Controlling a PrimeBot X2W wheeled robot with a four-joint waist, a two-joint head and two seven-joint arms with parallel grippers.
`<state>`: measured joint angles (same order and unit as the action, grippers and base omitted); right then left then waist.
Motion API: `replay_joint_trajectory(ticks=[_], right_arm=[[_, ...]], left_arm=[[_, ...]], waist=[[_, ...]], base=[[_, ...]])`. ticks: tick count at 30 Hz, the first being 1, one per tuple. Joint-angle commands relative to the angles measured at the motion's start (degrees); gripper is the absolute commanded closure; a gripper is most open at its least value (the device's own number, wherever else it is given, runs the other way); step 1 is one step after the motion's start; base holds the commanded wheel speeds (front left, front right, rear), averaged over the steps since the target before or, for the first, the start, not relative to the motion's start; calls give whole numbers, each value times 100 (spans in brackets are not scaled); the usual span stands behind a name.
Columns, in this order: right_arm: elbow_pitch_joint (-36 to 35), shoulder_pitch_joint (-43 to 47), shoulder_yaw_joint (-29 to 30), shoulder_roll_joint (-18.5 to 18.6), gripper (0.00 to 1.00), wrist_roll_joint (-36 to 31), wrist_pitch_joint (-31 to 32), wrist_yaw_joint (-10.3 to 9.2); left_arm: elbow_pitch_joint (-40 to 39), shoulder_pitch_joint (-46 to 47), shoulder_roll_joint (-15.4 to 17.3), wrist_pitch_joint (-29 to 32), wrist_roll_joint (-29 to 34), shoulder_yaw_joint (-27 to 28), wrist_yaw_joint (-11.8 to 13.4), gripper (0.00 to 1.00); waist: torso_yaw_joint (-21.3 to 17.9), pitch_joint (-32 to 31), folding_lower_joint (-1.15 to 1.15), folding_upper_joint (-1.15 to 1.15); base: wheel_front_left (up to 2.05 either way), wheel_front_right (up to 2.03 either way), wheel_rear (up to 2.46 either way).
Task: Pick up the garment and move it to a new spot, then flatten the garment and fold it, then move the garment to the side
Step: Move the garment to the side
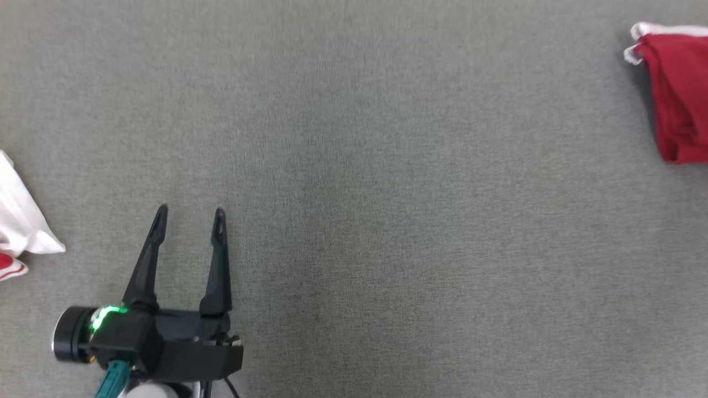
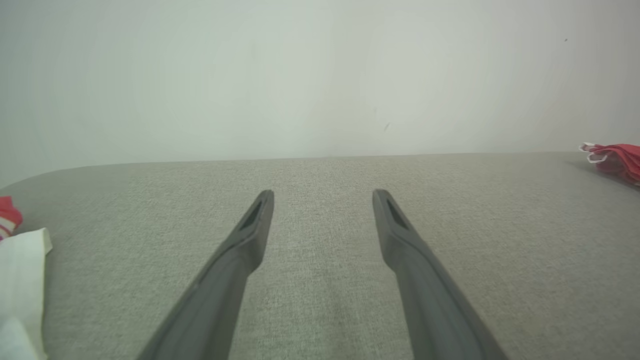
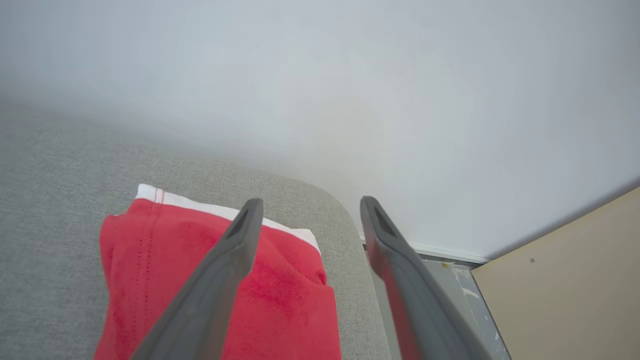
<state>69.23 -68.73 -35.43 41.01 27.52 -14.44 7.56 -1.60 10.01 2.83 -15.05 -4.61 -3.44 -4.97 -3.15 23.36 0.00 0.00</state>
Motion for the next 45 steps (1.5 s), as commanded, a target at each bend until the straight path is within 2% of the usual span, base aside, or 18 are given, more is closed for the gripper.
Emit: replay_joint_trajectory(ticks=[1, 3, 6, 10, 11, 14, 20, 22, 23, 27, 34, 39, 45], right_arm=[[-47, 135, 85, -102, 0, 77, -43, -12], [-217, 315, 295, -322, 0, 152, -72, -12], [-773, 694, 803, -462, 0, 154, -69, -12], [-1724, 1553, 1790, -733, 0, -130, -70, -12], [-2285, 2115, 2312, -923, 0, -379, -71, -12], [-3115, 3037, 3019, -1328, 0, -759, -71, -12], [-4507, 4675, 3883, -2336, 0, -1230, -72, -12], [-4836, 5144, 4009, -2598, 0, -1305, -73, -12], [-4836, 5144, 4009, -2598, 0, -1305, -73, -12], [-5273, 5858, 4084, -2973, 0, -1430, -73, -12], [-5658, 6573, 4033, -3487, 0, -1654, -73, -12], [-5847, 6893, 4026, -3702, 0, -1724, -73, -12], [-5913, 7256, 3927, -3789, 0, -1680, -73, -12]], left_arm=[[20, -99, 9, -23, -30, 18, 21, 0], [60, -225, 9, -23, -52, 62, 36, 0], [122, -360, 9, -23, -99, 106, 53, 0], [208, -525, 10, -23, -139, 148, 91, 0], [238, -599, 8, -23, -144, 176, 121, 0], [276, -738, 8, -23, -159, 228, 133, 0], [398, -1009, 9, -23, -96, 252, 152, 0], [428, -1061, 7, -23, -99, 260, 178, 0], [428, -1061, 7, -23, -99, 260, 178, 0], [493, -1148, 7, -23, -101, 242, 198, 0], [626, -1217, 8, -23, -143, 181, 268, 0], [728, -1260, 9, -23, -78, 120, 255, 0], [814, -1348, 8, -23, -64, 112, 247, 0]], waist=[[-44, -314, 0, 0], [-55, -478, 0, 0], [-29, -672, 0, 0], [62, -922, 0, 0], [118, -1044, 0, 0], [176, -1202, 0, 0], [230, -1525, 0, 0], [249, -1610, 0, 0], [249, -1610, 0, 0], [281, -1726, 0, 0], [290, -1881, 0, 0], [286, -1969, 0, 0], [302, -2094, 0, 0]], base=[[0, 0, 0], [0, 0, 0], [0, 0, 0], [0, 0, 0], [0, 0, 0], [0, 0, 0], [0, 0, 0], [0, 0, 0], [0, 0, 0], [0, 0, 0], [0, 0, 0], [0, 0, 0], [0, 0, 0]])
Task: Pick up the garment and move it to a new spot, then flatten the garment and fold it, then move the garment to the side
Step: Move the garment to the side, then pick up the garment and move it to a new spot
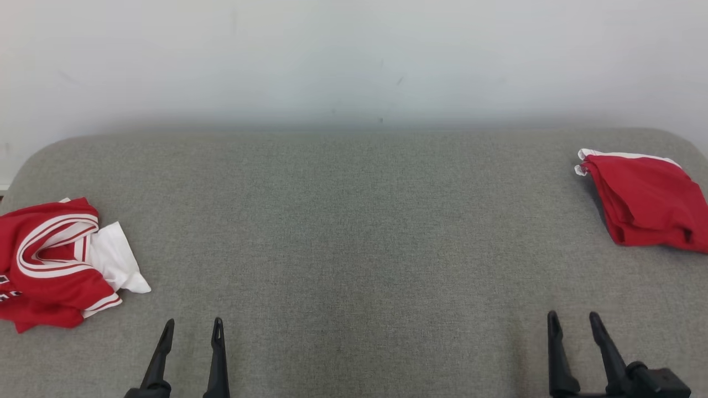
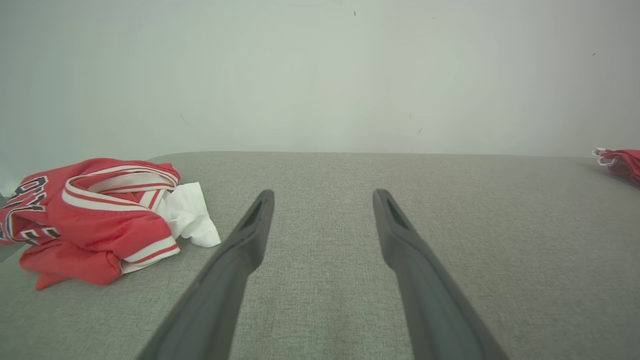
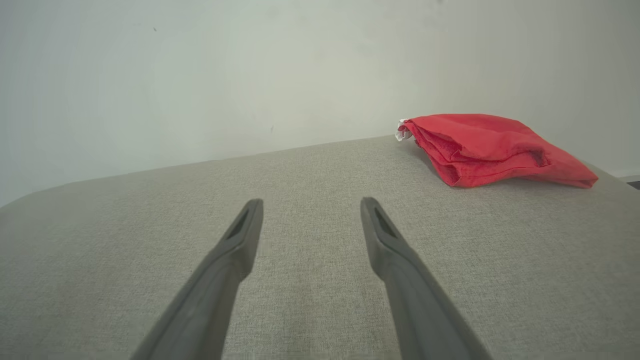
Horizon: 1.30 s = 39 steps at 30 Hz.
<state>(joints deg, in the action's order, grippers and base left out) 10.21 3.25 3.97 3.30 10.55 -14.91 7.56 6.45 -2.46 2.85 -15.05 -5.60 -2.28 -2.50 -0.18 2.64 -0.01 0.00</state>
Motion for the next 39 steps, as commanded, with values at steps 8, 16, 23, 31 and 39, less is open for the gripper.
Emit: replay_joint_trajectory(ticks=[8, 16, 23, 31, 39], right_arm=[[53, 252, -159, -48, 0, 3, -26, -12], [77, 272, -232, -51, 0, 50, -26, -12], [77, 284, -218, -51, 0, 47, -26, -12], [80, 302, -236, -49, 0, 148, -26, -12], [86, 251, -259, -49, 0, 150, -26, -12]], left_arm=[[163, -135, 6, -23, 69, -34, -13, 0], [196, -153, 6, -23, 60, -26, -17, 0], [188, -185, 6, -23, 54, -14, -29, 0], [205, -110, 6, -23, 97, -3, -18, 0], [217, -155, 5, -23, 74, 164, 22, 0]], waist=[[-26, -127, 1, 0], [-29, -168, 1, 0], [27, -172, 1, 0], [471, -128, 1, 0], [1153, -58, 1, 0]], base=[[0, 0, 0], [0, 0, 0], [0, 0, 0], [0, 0, 0], [0, 0, 0]])
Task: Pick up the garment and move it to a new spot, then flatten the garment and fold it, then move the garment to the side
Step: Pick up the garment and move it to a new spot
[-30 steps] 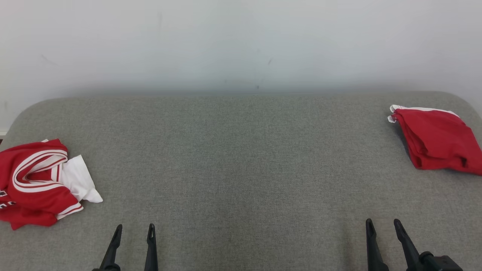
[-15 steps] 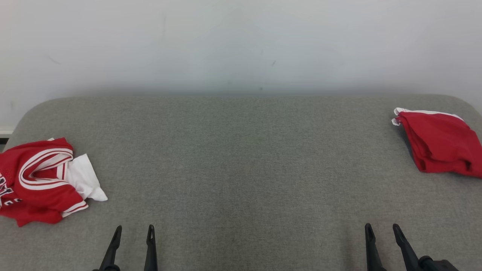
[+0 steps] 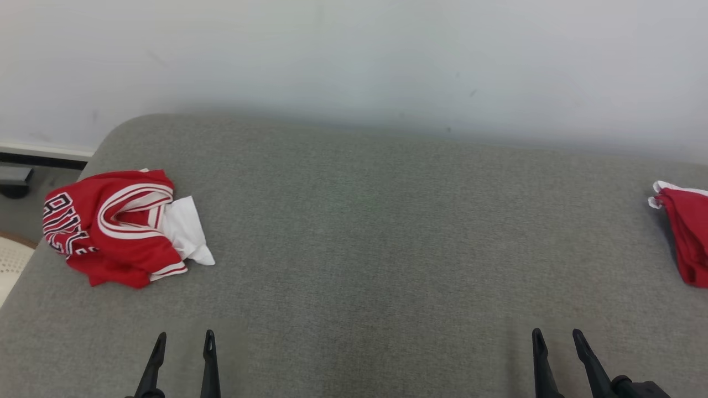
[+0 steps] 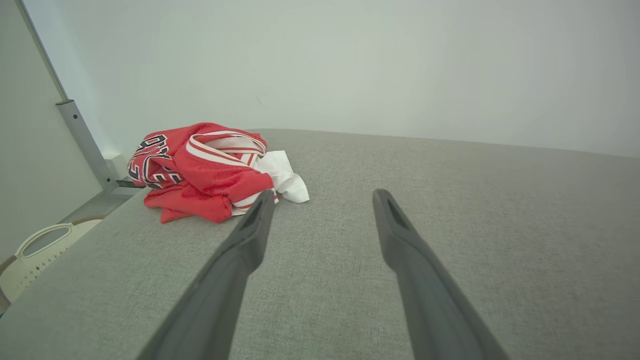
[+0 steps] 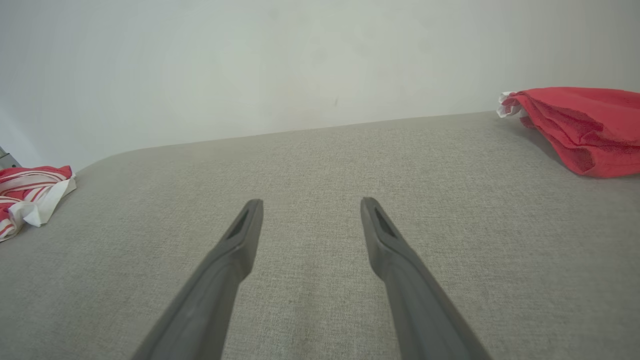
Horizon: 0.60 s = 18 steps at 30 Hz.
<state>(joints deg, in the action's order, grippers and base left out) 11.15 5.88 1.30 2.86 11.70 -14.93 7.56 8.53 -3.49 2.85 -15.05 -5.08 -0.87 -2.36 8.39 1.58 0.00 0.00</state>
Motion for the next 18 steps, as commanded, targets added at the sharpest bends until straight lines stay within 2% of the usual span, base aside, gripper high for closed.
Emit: replay_joint_trajectory(ticks=[1, 9, 18], right_arm=[[3, -11, -2, -5, 0, 27, -25, -12], [14, -11, -35, -6, 0, 10, -25, -12], [36, 18, -74, -5, 0, 35, -25, -12]], left_arm=[[14, -58, 5, -23, 22, 35, 7, 0], [37, -87, 5, -23, -27, 158, 26, 0], [80, -132, 6, -23, -18, 292, 13, 0]], waist=[[363, 49, 0, 0], [923, 8, 0, 0], [1376, -86, 0, 0]], base=[[0, 0, 0], [0, 0, 0], [0, 0, 0]])
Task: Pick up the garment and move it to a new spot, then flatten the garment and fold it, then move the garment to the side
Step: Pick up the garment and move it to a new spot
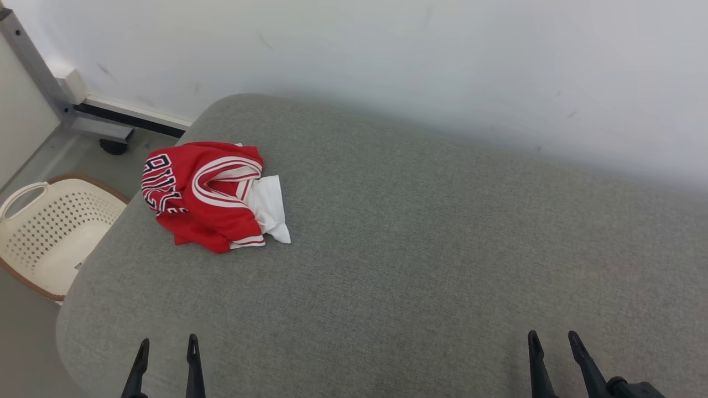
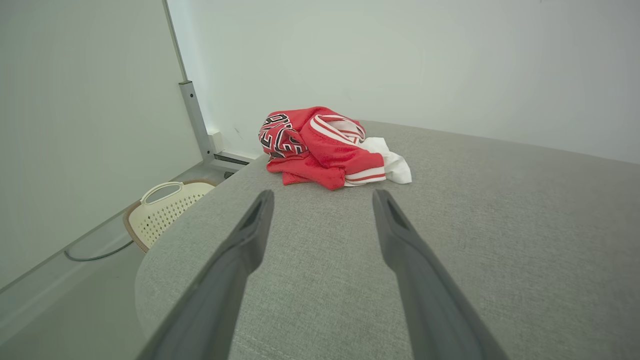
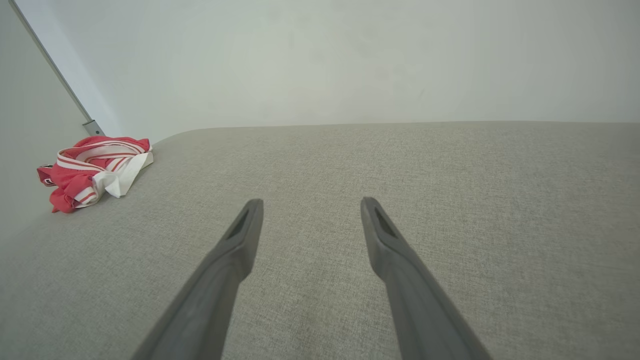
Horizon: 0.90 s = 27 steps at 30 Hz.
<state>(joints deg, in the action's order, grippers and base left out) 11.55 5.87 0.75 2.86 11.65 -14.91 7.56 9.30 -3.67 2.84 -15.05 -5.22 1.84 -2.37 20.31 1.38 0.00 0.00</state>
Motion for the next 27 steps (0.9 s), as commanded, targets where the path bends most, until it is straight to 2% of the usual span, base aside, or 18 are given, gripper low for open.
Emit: replay_joint_trajectory(ticks=[1, 14, 27], right_arm=[[-3, 30, -22, -5, 0, 50, -27, -12], [-11, 81, -75, -5, 0, 27, -27, -12], [11, 70, -122, -5, 0, 54, -27, -12]], left_arm=[[8, -126, 7, -23, 4, 29, 16, 0], [-23, -196, 6, -23, -59, 185, 63, 0], [-15, -166, 6, -23, -122, 348, 92, 0]], waist=[[226, -82, 0, 0], [530, -114, 0, 0], [486, -111, 0, 0]], base=[[0, 0, 0], [0, 0, 0], [0, 0, 0]])
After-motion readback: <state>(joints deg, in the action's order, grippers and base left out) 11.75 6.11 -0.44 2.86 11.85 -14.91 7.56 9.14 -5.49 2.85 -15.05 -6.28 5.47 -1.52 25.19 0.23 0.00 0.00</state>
